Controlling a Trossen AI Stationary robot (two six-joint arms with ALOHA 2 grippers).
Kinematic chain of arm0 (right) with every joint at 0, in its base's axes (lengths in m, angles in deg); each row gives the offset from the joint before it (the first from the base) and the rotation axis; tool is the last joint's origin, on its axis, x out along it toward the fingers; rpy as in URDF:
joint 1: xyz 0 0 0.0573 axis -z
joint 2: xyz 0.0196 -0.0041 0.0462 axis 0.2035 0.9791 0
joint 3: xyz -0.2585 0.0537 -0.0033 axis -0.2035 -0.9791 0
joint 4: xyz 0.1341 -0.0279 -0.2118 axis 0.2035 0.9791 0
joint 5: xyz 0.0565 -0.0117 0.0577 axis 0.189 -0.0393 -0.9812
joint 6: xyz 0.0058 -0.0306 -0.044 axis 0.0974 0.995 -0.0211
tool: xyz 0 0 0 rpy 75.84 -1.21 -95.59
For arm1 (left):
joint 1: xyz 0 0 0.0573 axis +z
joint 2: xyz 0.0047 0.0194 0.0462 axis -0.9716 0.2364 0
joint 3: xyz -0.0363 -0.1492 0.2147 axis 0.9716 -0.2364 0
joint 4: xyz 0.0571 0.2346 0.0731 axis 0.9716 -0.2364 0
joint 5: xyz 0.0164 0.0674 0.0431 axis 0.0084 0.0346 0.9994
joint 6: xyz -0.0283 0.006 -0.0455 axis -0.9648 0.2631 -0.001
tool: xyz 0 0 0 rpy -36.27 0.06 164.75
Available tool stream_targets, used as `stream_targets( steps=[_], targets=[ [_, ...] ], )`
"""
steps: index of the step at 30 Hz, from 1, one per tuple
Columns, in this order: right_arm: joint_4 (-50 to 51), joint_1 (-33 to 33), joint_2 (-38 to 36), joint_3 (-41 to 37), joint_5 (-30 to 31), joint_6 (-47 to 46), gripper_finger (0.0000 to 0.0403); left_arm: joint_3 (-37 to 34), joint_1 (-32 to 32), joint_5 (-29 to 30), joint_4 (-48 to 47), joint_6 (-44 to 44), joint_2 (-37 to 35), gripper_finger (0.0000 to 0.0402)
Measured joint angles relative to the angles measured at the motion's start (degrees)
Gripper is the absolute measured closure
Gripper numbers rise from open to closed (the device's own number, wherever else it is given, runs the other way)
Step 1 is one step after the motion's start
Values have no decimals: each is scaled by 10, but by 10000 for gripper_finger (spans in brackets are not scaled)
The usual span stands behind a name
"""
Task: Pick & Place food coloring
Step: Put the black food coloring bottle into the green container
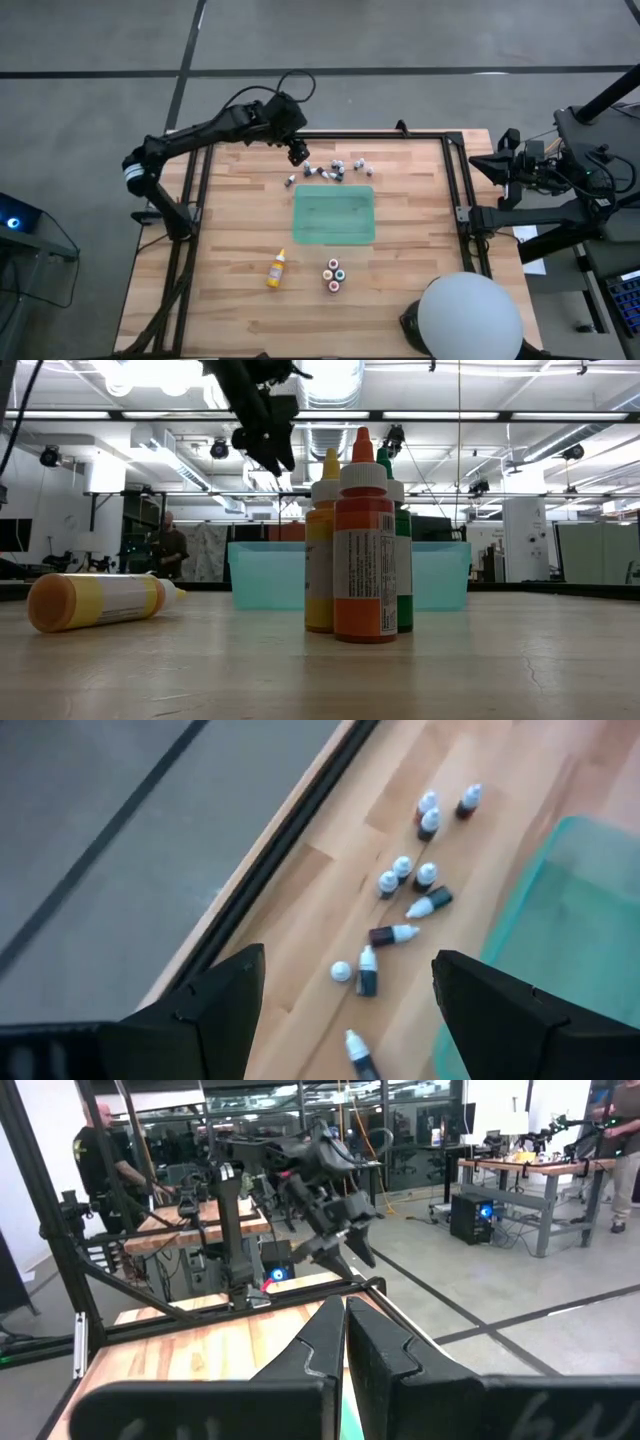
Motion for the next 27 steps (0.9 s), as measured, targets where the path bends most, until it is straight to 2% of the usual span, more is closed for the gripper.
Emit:
stream_targets(
  steps=[11, 20, 27],
  targets=[
    [0, 0, 0, 0, 0, 1, 394, 0, 36, -18, -35, 104, 40, 142],
    [0, 0, 0, 0, 0, 1, 394, 0, 55, -77, -37, 148, 58, 142],
    [0, 0, 0, 0, 0, 1, 394, -1, 68, -94, -48, 219, 73, 142]
  ],
)
